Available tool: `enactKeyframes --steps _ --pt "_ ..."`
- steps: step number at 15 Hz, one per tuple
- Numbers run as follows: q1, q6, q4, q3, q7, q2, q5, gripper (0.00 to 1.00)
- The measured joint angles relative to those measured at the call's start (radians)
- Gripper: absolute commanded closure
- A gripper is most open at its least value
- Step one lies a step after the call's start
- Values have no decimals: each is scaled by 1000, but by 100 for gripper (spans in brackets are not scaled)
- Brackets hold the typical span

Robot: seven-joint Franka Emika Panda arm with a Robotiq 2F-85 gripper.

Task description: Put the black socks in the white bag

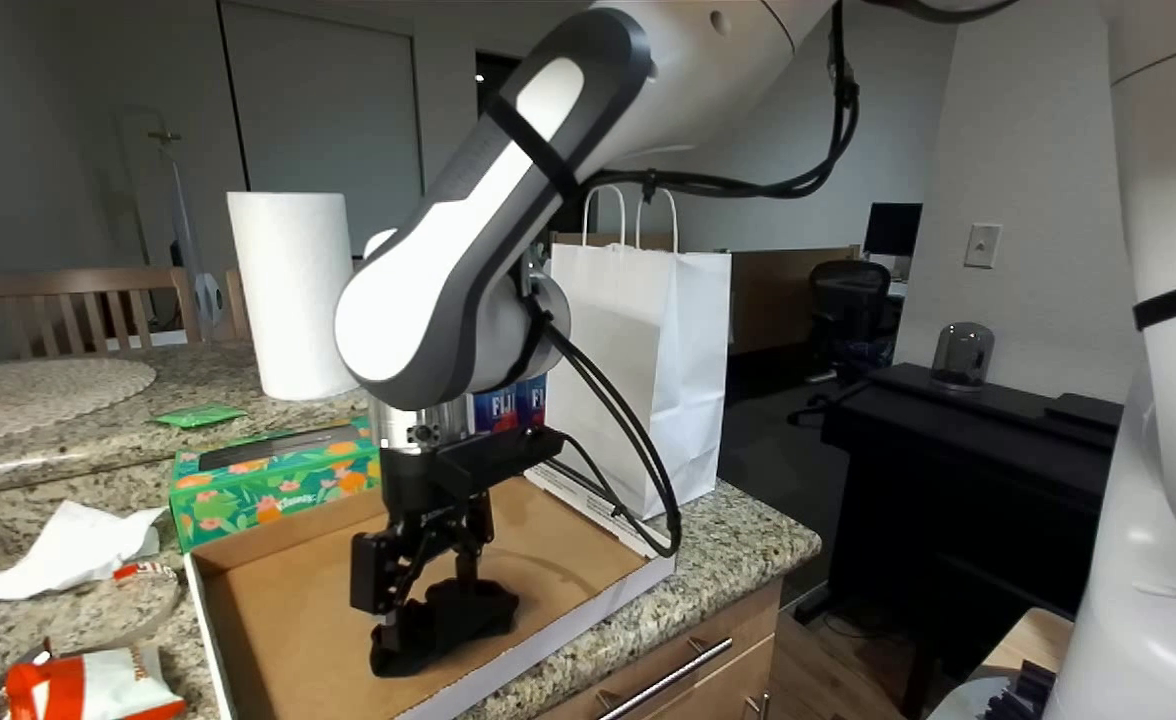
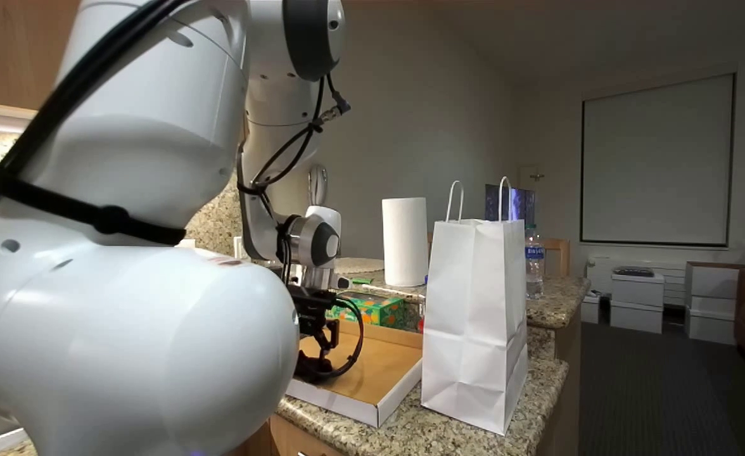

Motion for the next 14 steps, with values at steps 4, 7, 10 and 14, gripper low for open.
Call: enactKeyframes --steps 4,7,10,14 --pt "-5 0 -2 -1 0 10 3 43" --pt "-8 0 0 -4 0 19 3 62" --pt "-10 0 2 -10 0 20 3 81" --pt "-12 0 2 -25 0 20 3 95"
